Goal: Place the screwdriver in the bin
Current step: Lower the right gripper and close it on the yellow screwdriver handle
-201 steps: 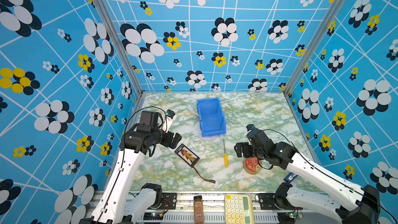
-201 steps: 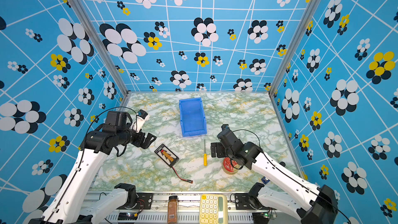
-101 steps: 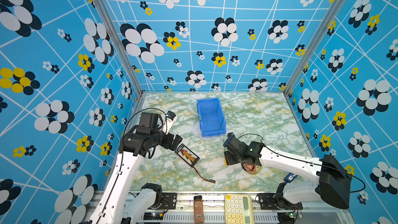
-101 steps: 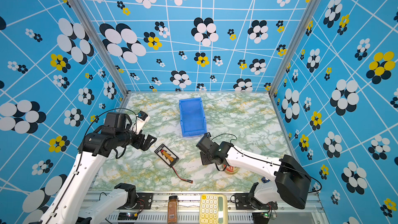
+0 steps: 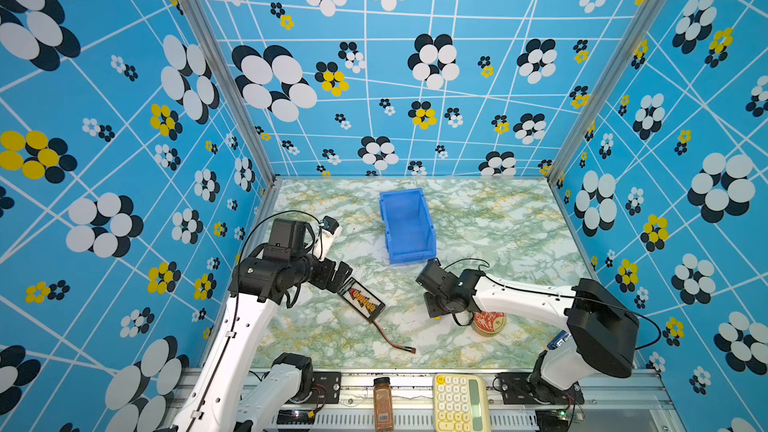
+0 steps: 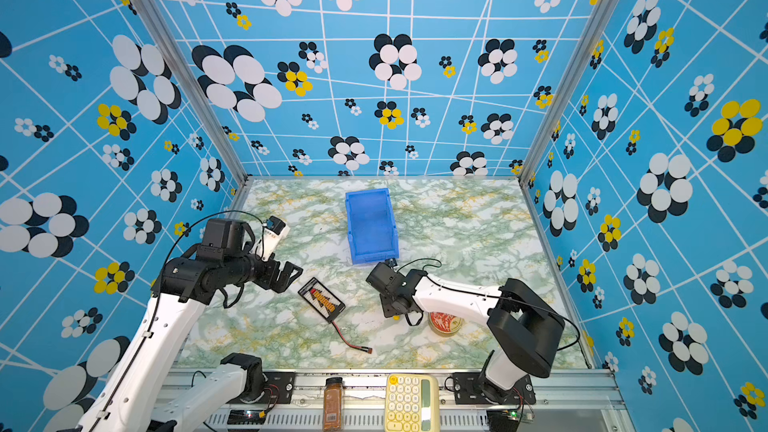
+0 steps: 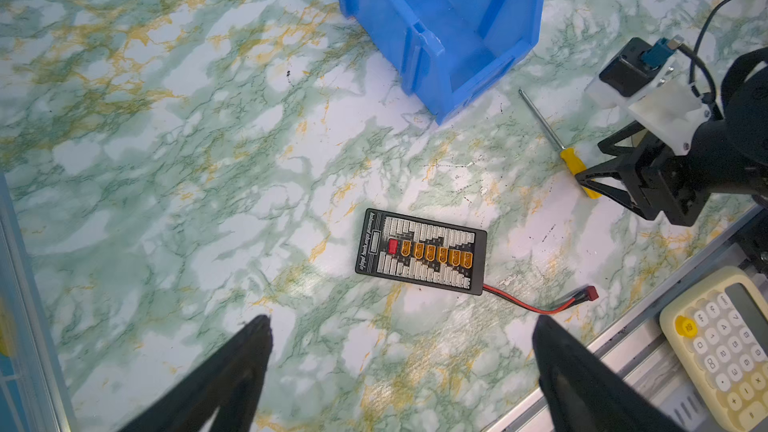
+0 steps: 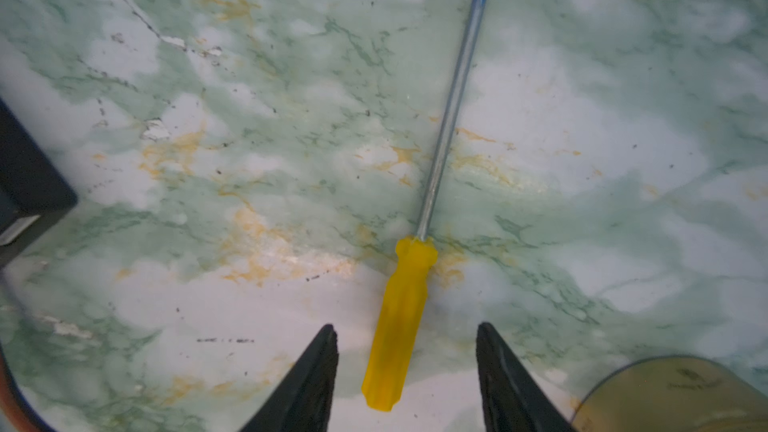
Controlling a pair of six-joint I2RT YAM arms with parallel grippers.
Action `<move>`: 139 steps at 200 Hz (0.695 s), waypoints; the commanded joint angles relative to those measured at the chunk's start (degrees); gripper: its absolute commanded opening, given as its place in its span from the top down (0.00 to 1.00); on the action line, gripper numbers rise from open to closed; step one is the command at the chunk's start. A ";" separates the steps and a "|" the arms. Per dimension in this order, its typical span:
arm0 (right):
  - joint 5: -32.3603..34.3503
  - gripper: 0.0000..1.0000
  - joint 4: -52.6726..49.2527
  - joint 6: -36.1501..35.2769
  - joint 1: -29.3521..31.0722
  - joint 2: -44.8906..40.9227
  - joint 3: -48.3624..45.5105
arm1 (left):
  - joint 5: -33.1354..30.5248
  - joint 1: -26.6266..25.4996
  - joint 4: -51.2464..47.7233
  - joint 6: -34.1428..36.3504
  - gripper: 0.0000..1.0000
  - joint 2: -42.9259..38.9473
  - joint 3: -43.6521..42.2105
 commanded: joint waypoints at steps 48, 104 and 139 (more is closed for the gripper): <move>0.75 0.51 0.15 2.29 0.24 2.67 -0.27 | 0.86 -0.21 -0.51 -1.19 0.01 -0.09 0.00; 0.21 0.59 2.76 3.86 0.21 3.31 -2.52 | 1.53 -0.29 -0.47 -1.34 0.01 0.26 0.26; -0.71 0.66 3.26 3.97 0.24 4.71 -2.63 | 1.62 -0.32 -0.48 -1.21 0.01 0.44 0.13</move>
